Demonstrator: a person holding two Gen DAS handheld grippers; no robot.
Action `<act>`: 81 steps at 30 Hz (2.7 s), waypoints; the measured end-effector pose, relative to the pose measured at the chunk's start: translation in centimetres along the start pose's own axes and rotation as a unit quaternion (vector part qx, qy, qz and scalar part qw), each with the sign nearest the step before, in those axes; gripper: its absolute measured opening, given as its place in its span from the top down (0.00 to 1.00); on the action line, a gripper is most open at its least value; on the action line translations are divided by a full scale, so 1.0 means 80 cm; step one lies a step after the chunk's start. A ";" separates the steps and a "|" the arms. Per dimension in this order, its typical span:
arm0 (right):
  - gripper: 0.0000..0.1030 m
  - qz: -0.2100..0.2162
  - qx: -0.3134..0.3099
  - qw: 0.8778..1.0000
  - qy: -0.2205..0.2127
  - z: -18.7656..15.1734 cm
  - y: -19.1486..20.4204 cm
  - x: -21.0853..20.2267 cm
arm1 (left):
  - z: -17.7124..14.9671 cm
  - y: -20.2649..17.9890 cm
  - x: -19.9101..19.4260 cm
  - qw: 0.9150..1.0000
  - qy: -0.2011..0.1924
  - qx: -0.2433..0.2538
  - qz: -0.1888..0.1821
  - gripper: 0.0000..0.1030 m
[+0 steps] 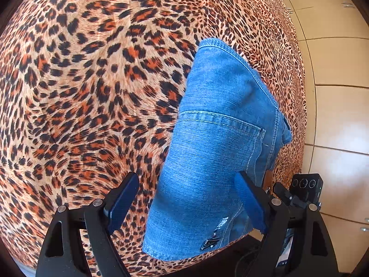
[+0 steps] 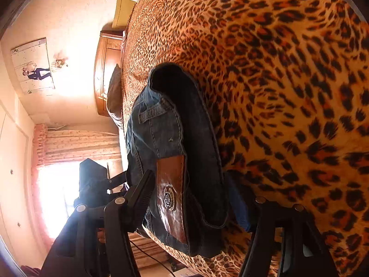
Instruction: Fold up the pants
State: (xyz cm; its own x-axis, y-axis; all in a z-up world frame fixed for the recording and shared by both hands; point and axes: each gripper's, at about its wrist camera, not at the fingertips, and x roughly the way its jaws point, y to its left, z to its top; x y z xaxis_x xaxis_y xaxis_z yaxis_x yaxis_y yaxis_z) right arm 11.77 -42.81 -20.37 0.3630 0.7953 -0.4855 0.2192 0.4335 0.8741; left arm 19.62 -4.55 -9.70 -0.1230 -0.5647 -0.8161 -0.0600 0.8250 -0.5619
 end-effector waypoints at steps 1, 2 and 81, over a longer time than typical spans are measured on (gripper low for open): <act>0.38 0.004 -0.007 1.000 0.009 -0.003 0.006 0.007 | 0.001 -0.003 0.007 1.000 0.010 0.007 -0.004 0.18; 0.38 -0.001 -0.018 1.000 0.012 -0.005 0.012 0.010 | 0.002 -0.005 0.013 1.000 0.019 0.012 -0.006 0.17; 0.05 -0.357 -0.293 0.880 -0.108 -0.281 0.250 0.038 | -0.273 0.023 -0.107 0.917 -0.257 0.049 0.302 0.21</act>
State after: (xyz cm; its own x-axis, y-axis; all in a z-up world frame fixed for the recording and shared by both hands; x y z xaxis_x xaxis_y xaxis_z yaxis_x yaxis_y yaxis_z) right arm -3.12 -22.18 -3.99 0.5000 0.1600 -0.8511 -0.0201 0.9847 0.1733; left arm -1.03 2.23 -0.75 0.3796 0.0398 -0.9243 -0.0432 0.9987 0.0253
